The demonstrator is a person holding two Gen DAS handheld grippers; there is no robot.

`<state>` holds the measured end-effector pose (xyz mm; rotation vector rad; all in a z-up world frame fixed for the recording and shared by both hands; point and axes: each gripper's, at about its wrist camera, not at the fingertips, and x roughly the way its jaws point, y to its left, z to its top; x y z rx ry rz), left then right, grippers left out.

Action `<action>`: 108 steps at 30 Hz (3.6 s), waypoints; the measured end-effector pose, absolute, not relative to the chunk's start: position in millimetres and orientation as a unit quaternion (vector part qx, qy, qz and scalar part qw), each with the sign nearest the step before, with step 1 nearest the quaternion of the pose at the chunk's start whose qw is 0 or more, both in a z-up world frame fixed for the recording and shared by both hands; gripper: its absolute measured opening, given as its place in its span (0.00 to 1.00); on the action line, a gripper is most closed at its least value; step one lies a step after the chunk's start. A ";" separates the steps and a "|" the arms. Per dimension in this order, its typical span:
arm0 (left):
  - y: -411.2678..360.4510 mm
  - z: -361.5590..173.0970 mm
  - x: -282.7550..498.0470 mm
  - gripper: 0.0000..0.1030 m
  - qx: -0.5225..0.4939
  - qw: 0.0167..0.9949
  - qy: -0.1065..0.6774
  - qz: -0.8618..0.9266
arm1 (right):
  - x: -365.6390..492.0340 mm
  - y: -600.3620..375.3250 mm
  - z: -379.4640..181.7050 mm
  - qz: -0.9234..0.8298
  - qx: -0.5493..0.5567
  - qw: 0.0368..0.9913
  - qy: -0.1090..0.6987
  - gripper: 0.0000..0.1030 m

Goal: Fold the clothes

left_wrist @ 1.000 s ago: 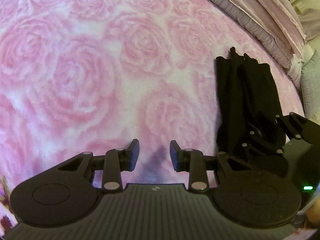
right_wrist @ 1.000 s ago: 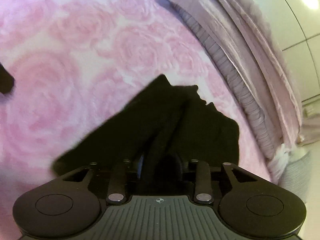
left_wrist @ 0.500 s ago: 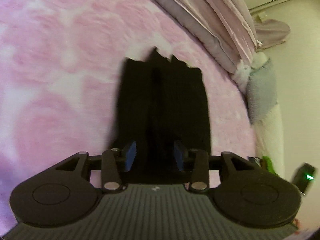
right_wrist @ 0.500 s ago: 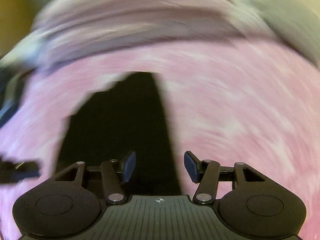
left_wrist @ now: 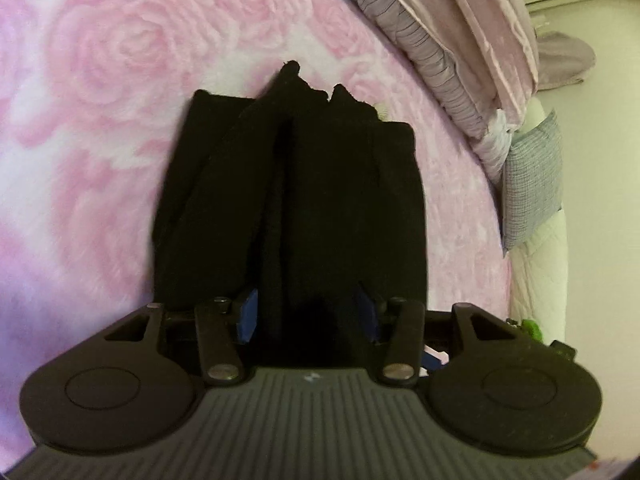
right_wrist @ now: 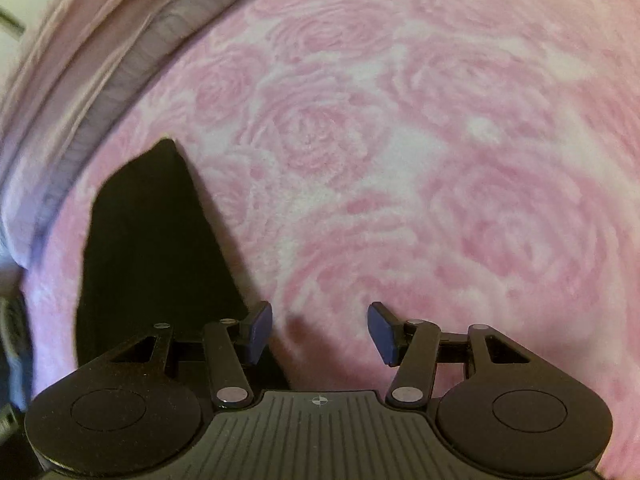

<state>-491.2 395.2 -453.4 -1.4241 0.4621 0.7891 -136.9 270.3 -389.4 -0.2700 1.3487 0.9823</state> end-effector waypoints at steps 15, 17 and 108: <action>338.4 -414.8 -512.1 0.08 -0.469 0.728 0.215 0.451 | -232.5 321.6 -380.5 0.554 -0.327 0.653 0.400 0.43; 341.7 -424.9 -520.1 0.08 -0.484 0.719 0.207 0.453 | -243.3 324.2 -381.6 0.559 -0.339 0.651 0.385 0.43; 188.4 -460.9 -542.1 0.47 -0.702 0.506 -0.073 0.495 | -126.9 291.1 -460.1 0.571 0.011 0.437 0.695 0.77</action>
